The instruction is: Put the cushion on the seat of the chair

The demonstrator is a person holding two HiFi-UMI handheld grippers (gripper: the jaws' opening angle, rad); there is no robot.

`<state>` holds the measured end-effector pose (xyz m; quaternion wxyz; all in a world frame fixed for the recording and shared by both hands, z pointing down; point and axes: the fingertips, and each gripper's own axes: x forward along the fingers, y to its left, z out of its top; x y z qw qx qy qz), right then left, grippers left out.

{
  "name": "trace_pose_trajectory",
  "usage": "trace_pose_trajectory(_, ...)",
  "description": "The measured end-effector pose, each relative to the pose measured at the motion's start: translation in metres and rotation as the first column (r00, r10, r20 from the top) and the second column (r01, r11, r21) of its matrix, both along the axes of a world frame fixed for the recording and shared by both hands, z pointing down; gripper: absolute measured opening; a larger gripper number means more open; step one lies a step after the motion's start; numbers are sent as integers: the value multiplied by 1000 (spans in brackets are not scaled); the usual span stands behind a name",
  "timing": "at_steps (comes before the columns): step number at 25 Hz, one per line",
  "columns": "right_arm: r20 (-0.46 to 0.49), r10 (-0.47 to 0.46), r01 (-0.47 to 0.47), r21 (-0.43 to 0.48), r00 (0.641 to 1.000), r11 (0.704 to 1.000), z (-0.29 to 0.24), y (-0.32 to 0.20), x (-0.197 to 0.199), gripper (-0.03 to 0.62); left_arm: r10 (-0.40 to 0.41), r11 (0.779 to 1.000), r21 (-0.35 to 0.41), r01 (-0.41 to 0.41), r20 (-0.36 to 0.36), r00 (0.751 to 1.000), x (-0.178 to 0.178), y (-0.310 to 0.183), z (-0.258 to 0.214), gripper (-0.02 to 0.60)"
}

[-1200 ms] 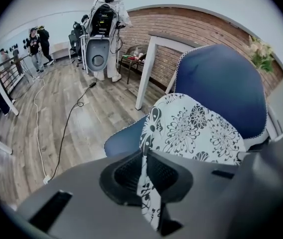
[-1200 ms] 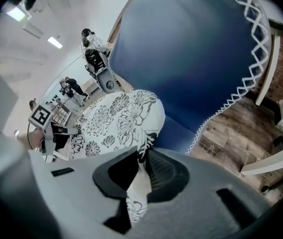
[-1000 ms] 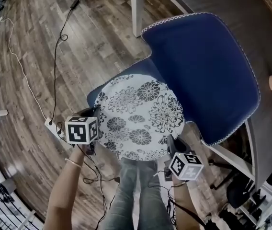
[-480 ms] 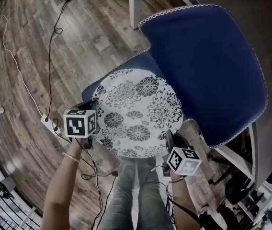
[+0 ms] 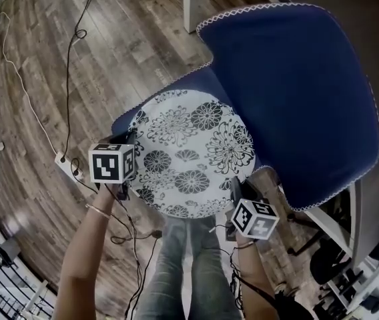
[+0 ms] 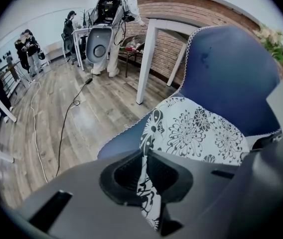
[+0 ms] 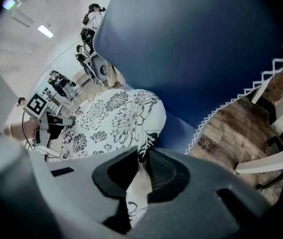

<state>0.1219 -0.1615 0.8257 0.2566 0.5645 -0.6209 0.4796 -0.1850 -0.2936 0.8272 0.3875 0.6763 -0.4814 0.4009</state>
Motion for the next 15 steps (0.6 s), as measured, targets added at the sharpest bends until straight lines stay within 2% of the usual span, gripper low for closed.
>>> trace_pose_trajectory(15,-4,10,-10,-53,1000,999,21,6,7,45,-21,1000,-15,21,26,999,-3,-4,13,15)
